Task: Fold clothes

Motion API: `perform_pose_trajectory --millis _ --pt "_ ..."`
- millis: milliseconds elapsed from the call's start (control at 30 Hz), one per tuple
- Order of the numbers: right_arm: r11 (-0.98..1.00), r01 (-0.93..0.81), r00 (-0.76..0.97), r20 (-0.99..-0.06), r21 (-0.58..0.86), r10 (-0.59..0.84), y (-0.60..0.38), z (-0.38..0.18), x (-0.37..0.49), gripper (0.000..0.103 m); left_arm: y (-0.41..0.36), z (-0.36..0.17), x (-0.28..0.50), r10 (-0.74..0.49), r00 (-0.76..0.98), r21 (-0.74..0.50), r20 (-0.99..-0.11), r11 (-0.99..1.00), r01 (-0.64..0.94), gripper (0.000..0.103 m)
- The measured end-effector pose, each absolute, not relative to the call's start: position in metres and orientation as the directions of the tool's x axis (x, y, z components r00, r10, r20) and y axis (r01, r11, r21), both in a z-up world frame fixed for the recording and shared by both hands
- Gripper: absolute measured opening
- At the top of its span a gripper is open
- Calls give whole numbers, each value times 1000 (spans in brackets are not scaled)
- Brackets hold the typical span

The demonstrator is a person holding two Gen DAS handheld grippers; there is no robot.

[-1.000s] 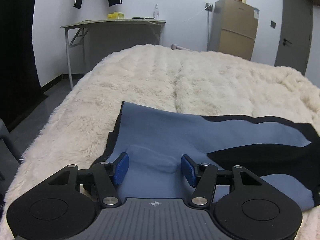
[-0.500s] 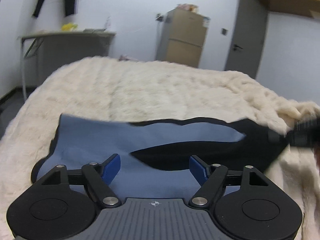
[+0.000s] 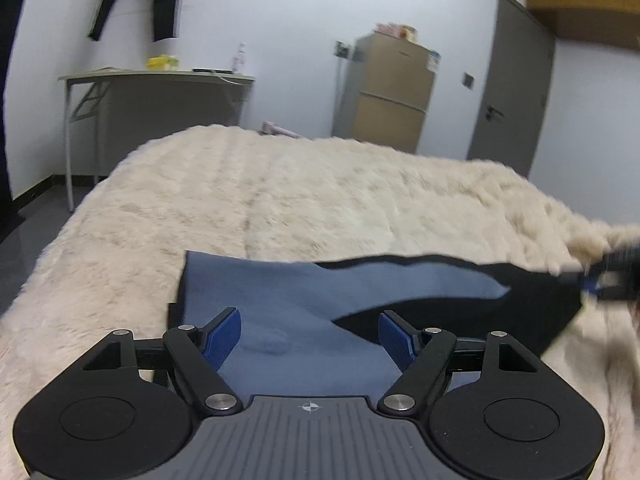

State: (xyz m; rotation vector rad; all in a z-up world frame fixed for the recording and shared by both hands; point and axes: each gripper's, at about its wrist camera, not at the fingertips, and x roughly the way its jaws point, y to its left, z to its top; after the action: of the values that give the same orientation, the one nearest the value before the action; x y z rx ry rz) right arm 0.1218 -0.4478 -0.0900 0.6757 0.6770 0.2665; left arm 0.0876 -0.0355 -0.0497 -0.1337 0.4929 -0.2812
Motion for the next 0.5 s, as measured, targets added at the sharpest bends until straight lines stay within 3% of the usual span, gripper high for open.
perform_pose_trajectory --millis 200,267,300,333,367,500 --pt "754 -45 775 -454 655 440 -443 -114 129 46 -38 -50 87 -294 836 -173 -463 955 239 71" --pt "704 -51 776 -416 708 474 -445 -115 132 39 -43 -52 88 -293 832 -153 -471 956 249 71" --pt "701 -51 776 -414 711 476 -446 -114 131 20 -45 -53 89 -291 831 -144 -475 957 252 71" --pt "726 -46 780 -430 686 455 -441 -107 131 7 -46 -54 90 -288 829 -136 -478 957 254 71" --pt "765 -44 780 -457 643 428 -433 -96 131 7 -47 -54 90 -285 829 -131 -482 958 253 71" --pt "769 -85 813 -402 634 421 -416 -43 124 6 -38 -52 91 -271 842 -162 -466 962 221 71"
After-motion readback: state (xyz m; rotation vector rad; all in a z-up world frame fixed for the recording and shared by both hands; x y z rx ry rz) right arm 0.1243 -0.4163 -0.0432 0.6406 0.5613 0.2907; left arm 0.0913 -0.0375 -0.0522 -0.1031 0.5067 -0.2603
